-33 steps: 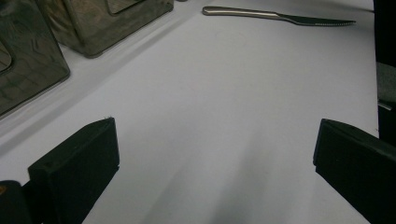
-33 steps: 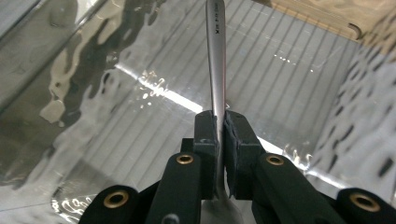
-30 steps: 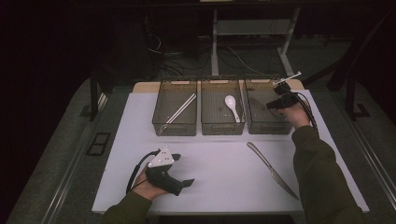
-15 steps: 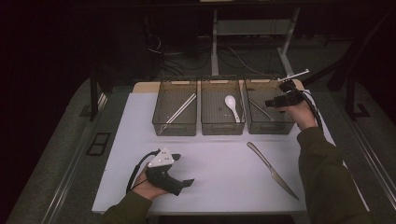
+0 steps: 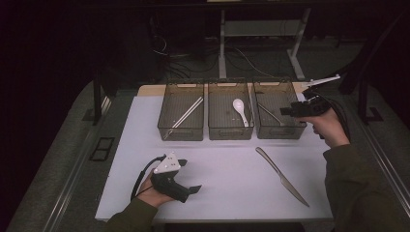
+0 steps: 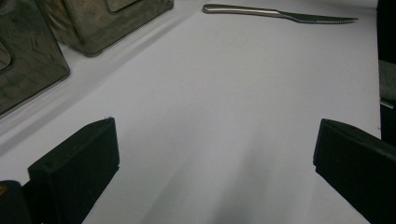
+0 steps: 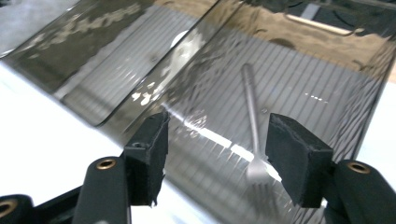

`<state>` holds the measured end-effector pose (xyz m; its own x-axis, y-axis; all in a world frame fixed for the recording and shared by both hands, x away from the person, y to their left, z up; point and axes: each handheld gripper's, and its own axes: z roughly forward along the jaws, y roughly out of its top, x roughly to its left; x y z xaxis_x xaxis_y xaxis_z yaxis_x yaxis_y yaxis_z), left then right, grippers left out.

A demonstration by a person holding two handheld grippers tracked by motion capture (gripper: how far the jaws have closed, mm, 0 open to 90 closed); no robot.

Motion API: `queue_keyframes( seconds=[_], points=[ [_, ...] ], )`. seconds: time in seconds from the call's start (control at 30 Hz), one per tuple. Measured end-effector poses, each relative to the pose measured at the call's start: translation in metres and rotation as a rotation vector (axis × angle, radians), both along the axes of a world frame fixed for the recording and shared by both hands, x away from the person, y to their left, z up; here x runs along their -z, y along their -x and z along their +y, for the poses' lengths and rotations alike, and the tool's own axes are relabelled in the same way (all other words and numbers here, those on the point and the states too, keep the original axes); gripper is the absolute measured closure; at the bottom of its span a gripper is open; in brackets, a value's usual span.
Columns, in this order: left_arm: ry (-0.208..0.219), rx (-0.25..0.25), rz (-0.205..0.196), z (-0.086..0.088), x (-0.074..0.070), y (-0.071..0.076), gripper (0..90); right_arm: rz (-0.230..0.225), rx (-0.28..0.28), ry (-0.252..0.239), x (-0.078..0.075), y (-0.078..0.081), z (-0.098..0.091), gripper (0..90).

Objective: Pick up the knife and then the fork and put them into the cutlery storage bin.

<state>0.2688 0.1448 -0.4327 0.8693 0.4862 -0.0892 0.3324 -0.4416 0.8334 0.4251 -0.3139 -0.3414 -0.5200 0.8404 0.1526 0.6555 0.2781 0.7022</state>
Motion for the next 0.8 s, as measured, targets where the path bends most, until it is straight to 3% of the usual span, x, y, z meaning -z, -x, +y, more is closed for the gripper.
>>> queue_keyframes(
  seconds=[0.27, 0.5, 0.63, 0.8],
  points=[
    [-0.003, 0.002, -0.002, 0.0, 0.0, 0.0, 0.0, -0.011, -0.03, 0.003, 0.002, 0.031, -0.002, 34.9],
    [0.0, 0.0, 0.0, 0.0, 0.0, 0.0, 0.0, -0.012, -0.061, -0.041, 0.005, 0.055, -0.002, 34.9],
    [-0.001, 0.0, 0.0, 0.0, 0.0, 0.0, 0.0, 0.003, -0.065, -0.054, 0.011, 0.066, -0.001, 36.6],
    [-0.009, 0.004, -0.002, 0.0, 0.0, 0.0, 0.0, 0.04, -0.079, -0.034, 0.018, 0.077, 0.003, 38.3]
  ],
)
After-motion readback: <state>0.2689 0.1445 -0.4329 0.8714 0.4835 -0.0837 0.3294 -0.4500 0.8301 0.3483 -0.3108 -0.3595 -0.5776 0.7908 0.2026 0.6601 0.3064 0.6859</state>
